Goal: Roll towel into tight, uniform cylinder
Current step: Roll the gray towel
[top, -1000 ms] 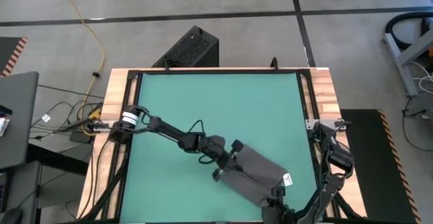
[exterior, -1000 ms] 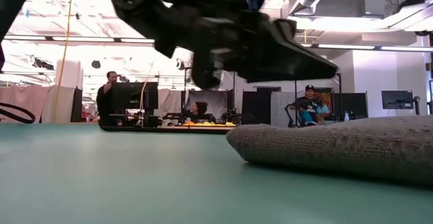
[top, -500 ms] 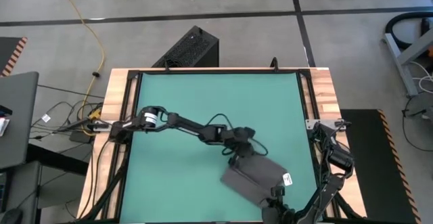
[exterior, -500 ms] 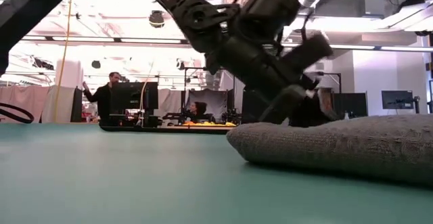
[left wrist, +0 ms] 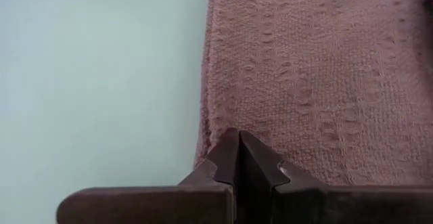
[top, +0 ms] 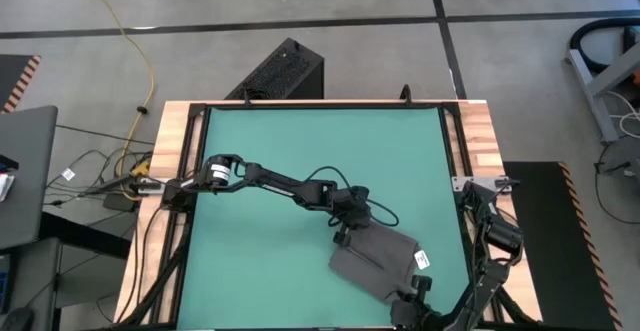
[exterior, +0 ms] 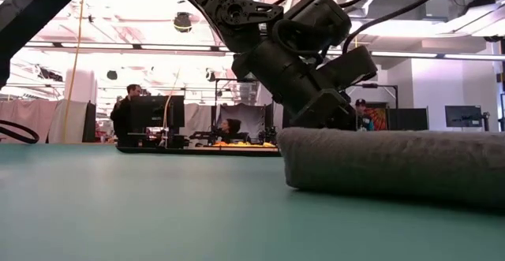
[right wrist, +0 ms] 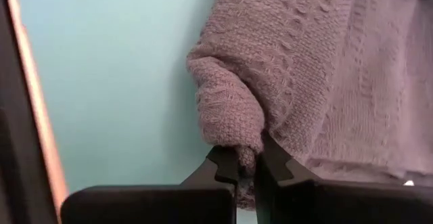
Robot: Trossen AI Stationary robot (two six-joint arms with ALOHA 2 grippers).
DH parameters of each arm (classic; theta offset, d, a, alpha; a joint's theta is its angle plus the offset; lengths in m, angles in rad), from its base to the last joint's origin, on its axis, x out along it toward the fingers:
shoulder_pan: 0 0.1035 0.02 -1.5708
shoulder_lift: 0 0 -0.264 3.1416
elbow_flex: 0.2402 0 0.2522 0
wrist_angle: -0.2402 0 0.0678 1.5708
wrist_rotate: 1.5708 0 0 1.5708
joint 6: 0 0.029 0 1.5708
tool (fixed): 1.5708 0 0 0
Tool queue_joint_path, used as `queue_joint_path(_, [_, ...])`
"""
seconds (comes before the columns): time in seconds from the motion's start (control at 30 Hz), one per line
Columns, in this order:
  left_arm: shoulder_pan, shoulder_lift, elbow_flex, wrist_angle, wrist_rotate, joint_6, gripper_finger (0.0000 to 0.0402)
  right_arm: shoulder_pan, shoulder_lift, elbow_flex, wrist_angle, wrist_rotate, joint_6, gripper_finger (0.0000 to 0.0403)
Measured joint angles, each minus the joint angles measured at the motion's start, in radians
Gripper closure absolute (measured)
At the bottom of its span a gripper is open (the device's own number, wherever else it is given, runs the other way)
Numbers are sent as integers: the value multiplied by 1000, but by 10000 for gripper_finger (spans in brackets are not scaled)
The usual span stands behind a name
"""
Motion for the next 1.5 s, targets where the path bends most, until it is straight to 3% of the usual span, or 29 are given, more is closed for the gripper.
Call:
queue_joint_path(0.23, [-20,2,-2,6,10,-37,401,9,-49,0,14,21,79,375])
queue_joint_path(0.47, [-38,-37,-4,-1,-31,-40,402,-8,-72,0,0,25,-77,375])
queue_joint_path(0.8, [-68,-226,-62,-40,62,10,402,-21,-72,-1,-5,-9,-204,375])
queue_joint_path(0.97, [-112,-241,-201,173,149,-40,402,-4,-72,0,-39,-9,-220,375])
queue_joint_path(1.17, [-182,-240,-332,429,47,54,402,8,-72,0,-42,-9,-189,375])
queue_joint_path(1.5, [-178,-205,-334,435,11,63,402,6,-73,0,-39,-9,-196,375])
